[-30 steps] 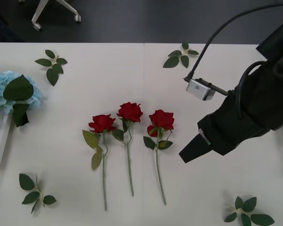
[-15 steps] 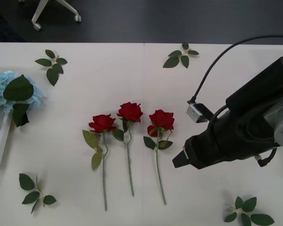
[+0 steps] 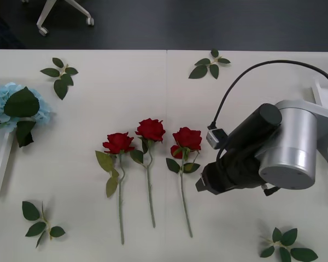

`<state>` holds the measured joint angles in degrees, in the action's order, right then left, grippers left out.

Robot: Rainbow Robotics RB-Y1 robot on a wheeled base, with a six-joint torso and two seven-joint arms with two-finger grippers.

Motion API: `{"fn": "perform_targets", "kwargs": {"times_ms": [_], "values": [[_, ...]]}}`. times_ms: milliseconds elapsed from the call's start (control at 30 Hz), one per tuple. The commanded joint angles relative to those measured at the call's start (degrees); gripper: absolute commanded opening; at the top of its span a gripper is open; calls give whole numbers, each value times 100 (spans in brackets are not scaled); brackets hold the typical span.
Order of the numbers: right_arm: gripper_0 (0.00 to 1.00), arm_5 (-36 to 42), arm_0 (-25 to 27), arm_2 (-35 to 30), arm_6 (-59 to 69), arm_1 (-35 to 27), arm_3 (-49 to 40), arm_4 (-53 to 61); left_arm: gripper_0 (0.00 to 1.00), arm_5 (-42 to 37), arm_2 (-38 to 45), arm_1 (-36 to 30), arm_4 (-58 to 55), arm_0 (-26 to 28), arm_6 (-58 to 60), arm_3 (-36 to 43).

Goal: Put the red flowers into the right box and the blue flowers into the left box

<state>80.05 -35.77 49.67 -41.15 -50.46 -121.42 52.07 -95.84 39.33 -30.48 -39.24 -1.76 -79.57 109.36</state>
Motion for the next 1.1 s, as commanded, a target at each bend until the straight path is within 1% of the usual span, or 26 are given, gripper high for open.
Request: {"fn": "perform_targets", "kwargs": {"times_ms": [33, 167, 267, 433, 533, 700, 833, 900, 933, 1100], "values": [[100, -15, -53, 43, 178, 432, 303, -364, 100, -559, 57, -256, -383, 17, 293, 789], [100, -6, -53, 113, 142, 845, 664, -768, 100, -937, -136, -256, -910, 26, 284, 1228], [100, 2, -53, 157, 107, 1170, 971, -1032, 100, -1174, -549, -256, -1174, 26, 232, 1588], [100, 2, -53, 280, 54, 1592, 1367, -1463, 100, -1253, -1323, -256, -1183, 35, 188, 2151], [100, -6, -53, 368, 11, 1838, 1630, -1674, 100, -1253, -1648, -212, -1165, 17, 161, 2335], [100, -24, -62, 535, -25, 2146, 1973, -1955, 100, -1262, -2026, 86, -1077, -35, -243, 2494], [100, -24, -53, 579, -33, 2313, 2123, -2078, 100, -1280, -2210, 464, -866, -27, -630, 2502], [100, -24, -53, 587, -33, 2330, 2131, -2087, 100, -1297, -2254, 508, -813, -27, -691, 2502], [100, -24, -62, 605, -33, 2401, 2167, -2148, 100, -1315, -2465, 675, -559, -27, -876, 2494], [100, -24, -53, 675, -33, 2532, 2263, -2280, 100, -1324, -3010, 877, -84, -27, -911, 2476]]}}
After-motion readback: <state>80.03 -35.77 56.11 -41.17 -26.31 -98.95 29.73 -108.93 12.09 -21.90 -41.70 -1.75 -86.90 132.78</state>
